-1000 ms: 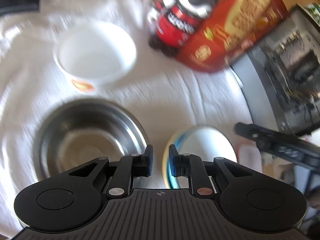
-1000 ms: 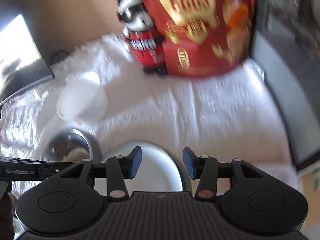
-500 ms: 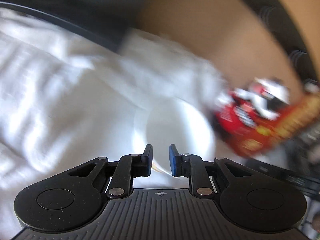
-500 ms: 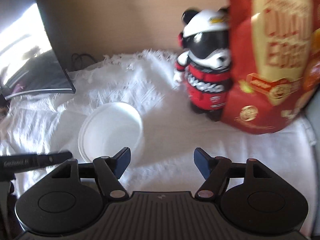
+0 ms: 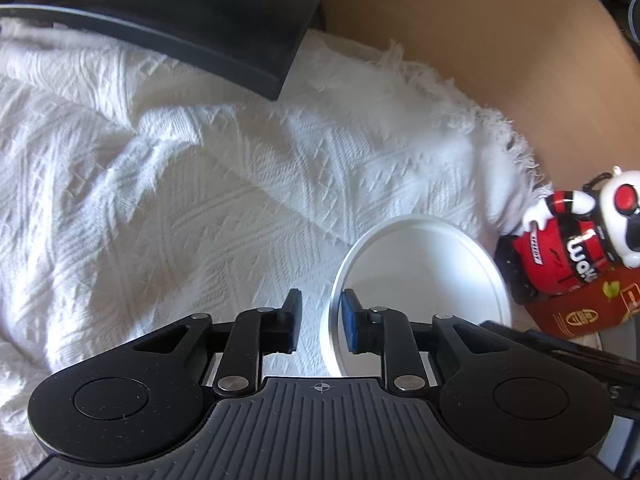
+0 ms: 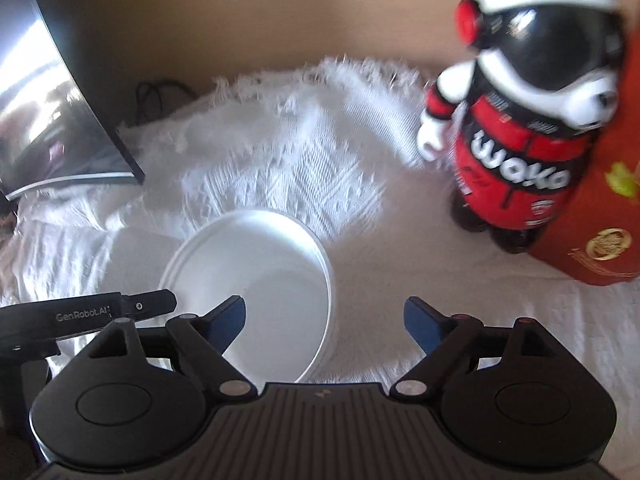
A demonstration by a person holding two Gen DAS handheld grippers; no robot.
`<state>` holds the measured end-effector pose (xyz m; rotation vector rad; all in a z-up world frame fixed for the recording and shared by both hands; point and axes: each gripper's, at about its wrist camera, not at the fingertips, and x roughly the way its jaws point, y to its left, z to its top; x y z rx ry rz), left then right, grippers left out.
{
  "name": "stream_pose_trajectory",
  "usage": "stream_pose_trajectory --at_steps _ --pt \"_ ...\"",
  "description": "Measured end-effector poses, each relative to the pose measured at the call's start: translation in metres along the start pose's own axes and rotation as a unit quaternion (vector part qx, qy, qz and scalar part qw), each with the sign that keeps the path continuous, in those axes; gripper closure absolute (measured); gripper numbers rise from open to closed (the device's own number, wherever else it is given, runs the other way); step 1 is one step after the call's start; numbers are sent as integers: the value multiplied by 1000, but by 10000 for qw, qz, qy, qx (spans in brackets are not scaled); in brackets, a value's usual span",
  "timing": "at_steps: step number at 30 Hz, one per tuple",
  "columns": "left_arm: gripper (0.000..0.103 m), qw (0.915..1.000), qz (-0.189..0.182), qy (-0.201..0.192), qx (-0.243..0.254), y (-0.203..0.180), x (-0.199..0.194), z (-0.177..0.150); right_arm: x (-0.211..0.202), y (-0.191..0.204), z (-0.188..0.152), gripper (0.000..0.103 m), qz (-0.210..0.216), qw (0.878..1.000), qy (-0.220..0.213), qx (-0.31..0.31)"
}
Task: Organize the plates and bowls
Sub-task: 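Move the left tool to the white cup-shaped bowl and close on its rim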
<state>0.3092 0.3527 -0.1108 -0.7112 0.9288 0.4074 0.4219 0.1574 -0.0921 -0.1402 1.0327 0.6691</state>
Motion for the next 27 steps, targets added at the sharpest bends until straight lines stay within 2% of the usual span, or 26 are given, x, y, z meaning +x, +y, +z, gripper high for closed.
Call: stream_pose_trajectory --at_steps 4,6,7,8,11,15,22,25,27 --pt "79 9995 -147 267 1 -5 19 -3 33 -3 1 18 116 9990 386 214" --pt "77 9989 -292 365 24 -11 23 -6 42 -5 -1 26 190 9979 517 327" --pt "72 9989 -310 357 67 -15 24 -7 45 -6 -3 37 301 9970 621 341" --pt "71 9989 -308 320 158 -20 22 -9 46 -8 -4 46 430 9959 717 358" --pt "77 9980 -423 277 378 -36 14 -16 34 -19 -8 54 442 9955 706 444" --pt "80 9947 -763 592 365 -58 18 -24 5 -47 -12 55 370 9960 468 664" --pt "80 9846 -1079 896 1046 -124 21 -50 -47 -95 -30 55 -156 9955 125 922" --pt "78 9806 -1179 1000 1204 -143 27 -59 -60 -123 -42 55 -204 9925 61 1206" --pt "80 9785 -1160 1109 1297 -152 34 -67 -63 -141 -50 55 -211 9896 72 1423"
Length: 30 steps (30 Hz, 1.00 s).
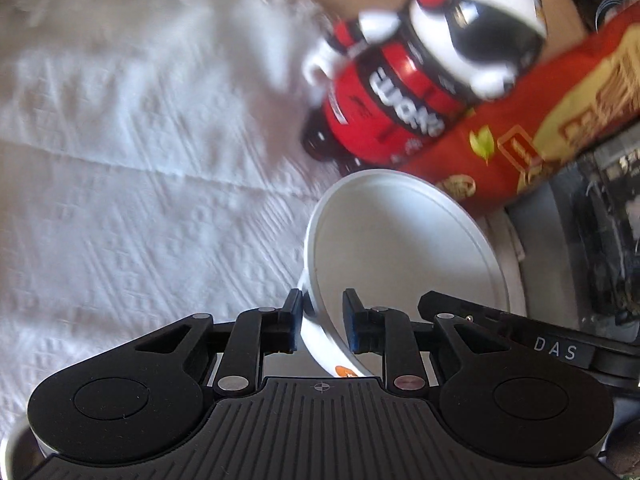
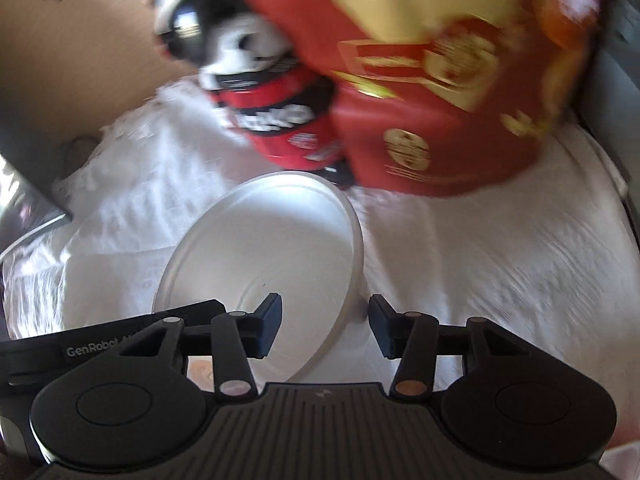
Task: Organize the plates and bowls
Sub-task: 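Move the left tool to the white cup-shaped bowl and close on its rim, then carry the white bowl with the left tool and lower it into the blue bowl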
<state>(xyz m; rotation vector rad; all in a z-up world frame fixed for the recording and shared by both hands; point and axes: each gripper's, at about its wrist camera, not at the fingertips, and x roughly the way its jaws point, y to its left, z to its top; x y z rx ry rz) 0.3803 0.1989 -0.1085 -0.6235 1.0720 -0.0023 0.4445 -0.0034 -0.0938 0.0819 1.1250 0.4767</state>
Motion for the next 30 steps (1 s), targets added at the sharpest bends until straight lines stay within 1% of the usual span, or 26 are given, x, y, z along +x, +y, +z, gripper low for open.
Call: stream_pose_trajectory --at_steps 1,4,6,8,9,14,20,22,24,30 --pt "82 10000 13 69 44 -4 6 -3 1 -8 -2 55 -24 9999 21 97" --pt "82 9996 59 252 106 -9 20 -10 5 -24 -9 55 -147 9996 62 224" --pt "84 9994 89 342 60 -9 28 -12 10 -31 -12 55 -187 9994 111 272" --pt "88 9991 96 405 -27 -5 33 -13 16 -35 -13 55 -196 9992 167 307" --pt "88 9990 113 434 -80 -3 35 -13 19 -37 -12 55 -191 9992 196 307" --pt "88 9985 310 443 -106 -3 45 -11 34 -38 -10 55 -134 9991 356 196" --pt "87 9984 354 430 -122 -2 48 -9 47 -34 -10 54 -186 9985 518 10" --pt "87 9982 402 414 -132 -3 44 -9 47 -33 -10 54 -161 9983 554 -29" --pt "87 9986 407 298 -127 -6 36 -9 41 -31 -10 55 -88 9985 533 -13" --pt "86 9994 196 -256 -123 -19 -25 -11 -10 -14 -13 55 118 9997 -94 -178"
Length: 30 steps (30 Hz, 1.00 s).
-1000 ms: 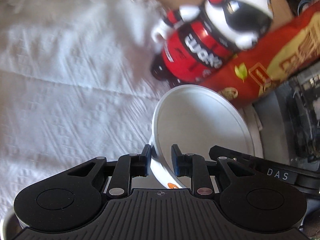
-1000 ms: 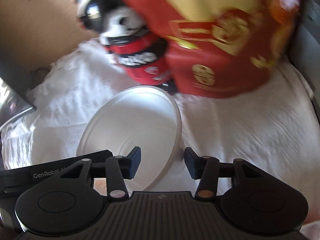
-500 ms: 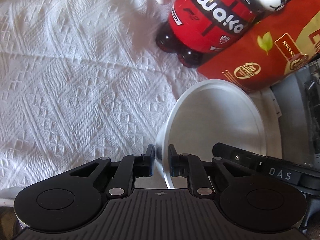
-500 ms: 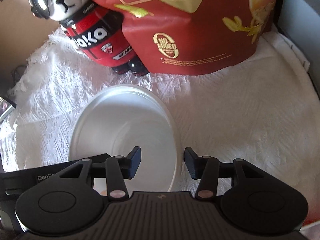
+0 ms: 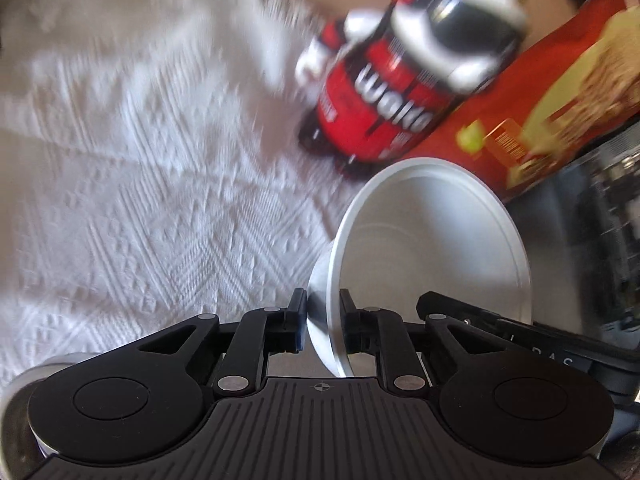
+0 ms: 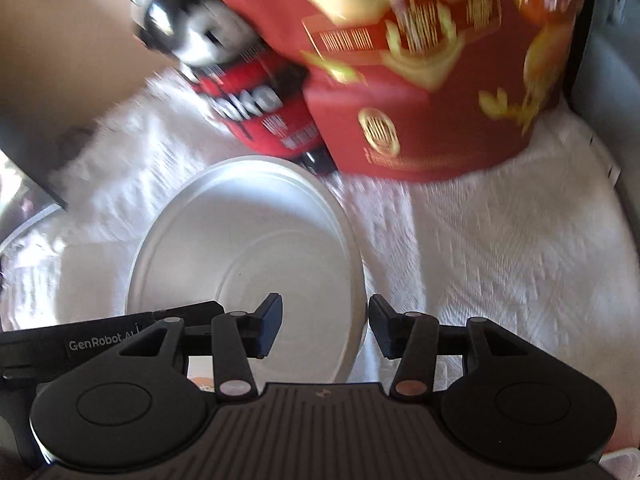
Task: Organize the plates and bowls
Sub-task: 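Carry the white bowl with the left tool and lower it into the blue bowl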
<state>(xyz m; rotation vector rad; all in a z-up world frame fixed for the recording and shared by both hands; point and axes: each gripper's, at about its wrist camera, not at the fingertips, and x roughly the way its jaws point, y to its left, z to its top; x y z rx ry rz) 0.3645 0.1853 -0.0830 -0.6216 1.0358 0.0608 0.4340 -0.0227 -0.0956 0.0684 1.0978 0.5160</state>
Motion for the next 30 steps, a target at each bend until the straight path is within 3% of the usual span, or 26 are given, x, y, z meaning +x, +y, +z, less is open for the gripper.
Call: stream_pose_trajectory --at_steps 4,9,15,21,30 --pt "86 9998 -79 -152 112 -8 -37 -4 -42 8 -4 55 278 9988 -411 16" --pt "86 9991 72 -17 420 -25 -65 -19 -80 16 -20 55 452 9969 -633 -117" --pt "86 9966 103 105 810 -36 -80 -49 -107 23 -54 55 307 9975 -594 -246" --pt "86 9928 101 507 1084 -42 -80 -84 -117 23 -89 55 153 9987 -411 -264" --pt "86 9879 158 851 1286 -42 -70 -117 -108 13 -126 54 30 9999 -79 -57"
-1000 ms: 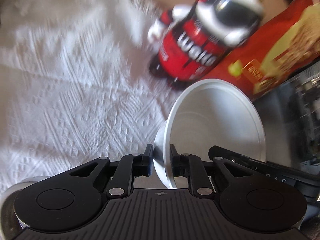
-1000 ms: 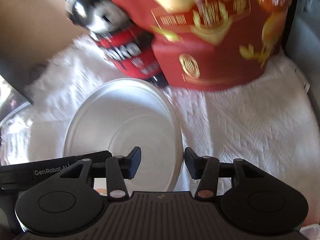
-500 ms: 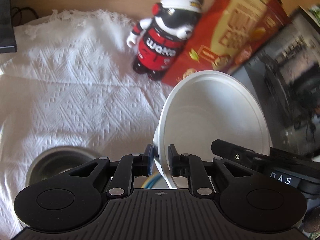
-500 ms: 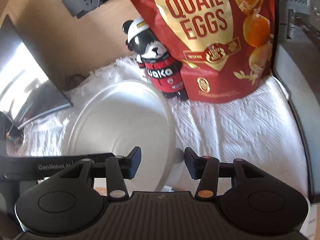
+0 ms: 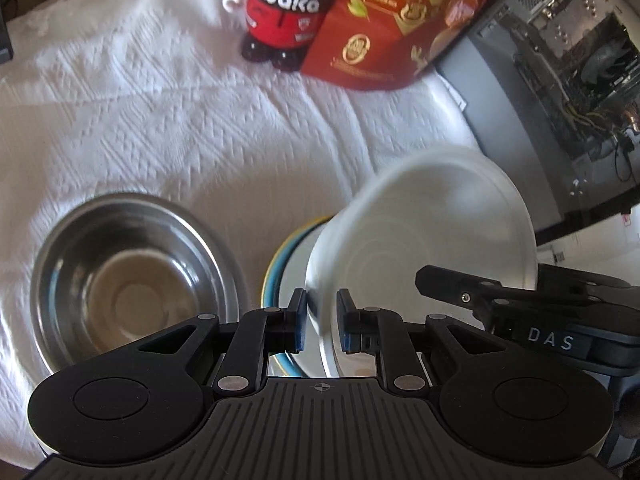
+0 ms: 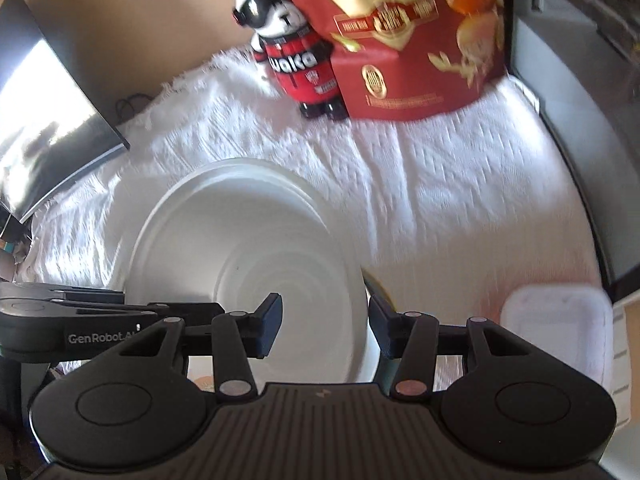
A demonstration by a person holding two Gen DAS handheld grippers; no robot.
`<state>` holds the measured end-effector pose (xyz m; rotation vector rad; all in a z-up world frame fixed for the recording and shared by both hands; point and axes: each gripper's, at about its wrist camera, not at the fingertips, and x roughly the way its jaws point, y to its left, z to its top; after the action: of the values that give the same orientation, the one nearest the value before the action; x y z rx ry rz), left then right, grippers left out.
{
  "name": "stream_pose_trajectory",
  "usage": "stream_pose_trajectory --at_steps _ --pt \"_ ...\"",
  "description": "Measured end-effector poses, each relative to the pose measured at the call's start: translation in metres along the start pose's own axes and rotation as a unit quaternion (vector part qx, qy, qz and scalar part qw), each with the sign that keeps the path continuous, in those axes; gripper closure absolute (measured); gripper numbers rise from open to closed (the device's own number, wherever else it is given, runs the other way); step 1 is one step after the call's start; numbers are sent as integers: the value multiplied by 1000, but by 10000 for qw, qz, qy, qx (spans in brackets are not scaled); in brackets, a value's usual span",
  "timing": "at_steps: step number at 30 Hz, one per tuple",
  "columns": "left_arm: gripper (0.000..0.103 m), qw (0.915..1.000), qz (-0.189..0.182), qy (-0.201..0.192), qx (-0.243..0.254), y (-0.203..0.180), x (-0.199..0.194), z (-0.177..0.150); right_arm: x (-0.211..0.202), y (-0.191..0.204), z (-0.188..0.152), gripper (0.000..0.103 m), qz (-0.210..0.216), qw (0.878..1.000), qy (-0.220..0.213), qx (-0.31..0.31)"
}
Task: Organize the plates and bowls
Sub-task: 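Carry the white bowl with the left tool and lower it into the blue bowl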
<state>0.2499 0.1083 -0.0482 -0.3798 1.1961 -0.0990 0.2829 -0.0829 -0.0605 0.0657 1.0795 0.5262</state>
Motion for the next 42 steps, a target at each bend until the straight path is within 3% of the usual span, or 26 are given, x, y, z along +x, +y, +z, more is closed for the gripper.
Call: stream_pose_trajectory --at_steps 7,14,29,32,34,36,42 --pt "84 9997 -86 177 -136 8 15 -5 12 -7 -12 54 -86 9998 117 160" --pt "82 9994 -182 8 -309 21 7 1 17 -14 -10 54 -223 9995 72 226" --pt "80 9991 -9 193 383 8 -1 -4 26 -23 2 54 -375 9992 -9 158" --pt "79 9994 -116 135 313 12 -5 -1 23 -21 6 54 -334 9993 -91 139" --pt "86 9995 -246 91 165 18 -7 3 23 -22 9 54 -297 9994 -103 143" --pt "85 9995 -296 34 -55 25 -8 7 24 -22 9 54 -421 9990 -95 133" --pt "86 9984 -475 -109 -283 29 -11 7 31 -22 1 54 -341 9993 101 142"
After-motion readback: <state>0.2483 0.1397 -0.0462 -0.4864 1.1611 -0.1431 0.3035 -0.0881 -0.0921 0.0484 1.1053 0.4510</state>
